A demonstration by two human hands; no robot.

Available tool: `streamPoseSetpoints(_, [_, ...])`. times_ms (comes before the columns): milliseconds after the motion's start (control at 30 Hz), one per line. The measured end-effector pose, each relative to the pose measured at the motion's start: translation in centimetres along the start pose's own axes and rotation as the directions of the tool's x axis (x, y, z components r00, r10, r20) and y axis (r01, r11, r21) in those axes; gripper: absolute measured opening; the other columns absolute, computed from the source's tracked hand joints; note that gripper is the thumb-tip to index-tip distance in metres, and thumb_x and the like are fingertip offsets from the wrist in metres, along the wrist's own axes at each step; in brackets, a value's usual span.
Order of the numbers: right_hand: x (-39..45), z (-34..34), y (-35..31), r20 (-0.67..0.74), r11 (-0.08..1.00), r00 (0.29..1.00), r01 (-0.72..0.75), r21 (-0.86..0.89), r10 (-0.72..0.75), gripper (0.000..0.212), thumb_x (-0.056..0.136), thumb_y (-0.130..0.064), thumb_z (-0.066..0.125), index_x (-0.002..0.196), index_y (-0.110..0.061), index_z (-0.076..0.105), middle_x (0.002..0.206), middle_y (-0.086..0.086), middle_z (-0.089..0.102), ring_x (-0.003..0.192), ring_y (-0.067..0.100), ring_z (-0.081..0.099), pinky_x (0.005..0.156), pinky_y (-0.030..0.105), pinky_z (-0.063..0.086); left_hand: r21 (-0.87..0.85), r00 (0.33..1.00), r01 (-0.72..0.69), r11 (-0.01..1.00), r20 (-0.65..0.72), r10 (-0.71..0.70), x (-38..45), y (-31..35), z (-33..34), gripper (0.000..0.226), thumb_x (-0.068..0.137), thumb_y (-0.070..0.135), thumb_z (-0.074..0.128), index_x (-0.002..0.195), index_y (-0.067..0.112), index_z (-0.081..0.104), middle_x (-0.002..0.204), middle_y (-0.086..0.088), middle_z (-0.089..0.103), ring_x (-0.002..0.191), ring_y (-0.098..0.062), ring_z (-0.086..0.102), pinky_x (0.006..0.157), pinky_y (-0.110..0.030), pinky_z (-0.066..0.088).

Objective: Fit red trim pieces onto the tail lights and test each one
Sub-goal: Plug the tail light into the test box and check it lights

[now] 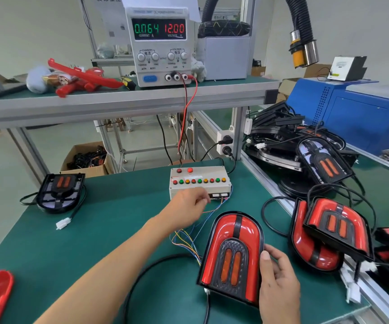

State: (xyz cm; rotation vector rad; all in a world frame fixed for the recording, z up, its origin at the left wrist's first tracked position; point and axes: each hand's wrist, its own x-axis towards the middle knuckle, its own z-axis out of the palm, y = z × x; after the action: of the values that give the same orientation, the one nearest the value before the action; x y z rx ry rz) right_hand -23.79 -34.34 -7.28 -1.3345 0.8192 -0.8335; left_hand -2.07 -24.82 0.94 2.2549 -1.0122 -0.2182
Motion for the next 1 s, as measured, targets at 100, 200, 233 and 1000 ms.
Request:
streamPoseSetpoints(100, [0.1,-0.1,0.0,-0.009,1.0,1.0,-0.012,0.01,0.013,0.019,0.101,-0.029,0.061,0.098,-0.045,0.068,0.083,-0.005,0.079,0.073,0.008,0.073,0.084,0.046,0.059,0.104,0.984,-0.151,0.983,0.107,0.14,-5.6,-0.8,-0.9,0.019,0.092,0.014,0.057,0.1,0.023,0.071,0.092,0.011,0.07,0.092,-0.007,0.062,0.082,-0.021,0.046])
streamPoseSetpoints(200, [0.1,-0.3,0.1,-0.014,0.999,1.0,-0.026,0.036,0.026,0.012,0.1,-0.033,0.063,0.1,-0.043,0.069,0.087,-0.005,0.079,0.08,0.013,0.075,0.081,0.043,0.059,0.202,0.941,-0.323,0.924,0.174,0.291,-10.0,-2.0,-0.8,0.028,0.085,0.012,0.059,0.108,0.024,0.069,0.11,0.013,0.066,0.115,-0.01,0.049,0.102,-0.025,0.038])
streamPoseSetpoints(233, [0.1,-0.3,0.1,-0.015,0.999,0.999,-0.032,0.044,0.033,0.01,0.1,-0.033,0.063,0.1,-0.041,0.069,0.087,-0.006,0.079,0.08,0.012,0.075,0.08,0.041,0.058,0.221,0.931,-0.351,0.91,0.189,0.313,-11.1,-2.4,-0.6,0.032,0.084,0.012,0.06,0.113,0.024,0.067,0.115,0.013,0.064,0.119,-0.013,0.046,0.106,-0.028,0.035])
streamPoseSetpoints(1000, [0.6,-3.0,-6.0,0.214,0.542,0.934,0.341,-0.768,-0.285,0.044,0.098,-0.037,0.062,0.132,-0.01,0.063,0.127,0.013,0.067,0.117,0.036,0.06,0.1,0.05,0.046,0.37,0.875,-0.483,0.794,0.224,0.428,-10.2,-1.4,-0.7,0.027,0.097,0.017,0.059,0.123,0.02,0.065,0.109,-0.003,0.062,0.108,-0.024,0.054,0.097,-0.036,0.042])
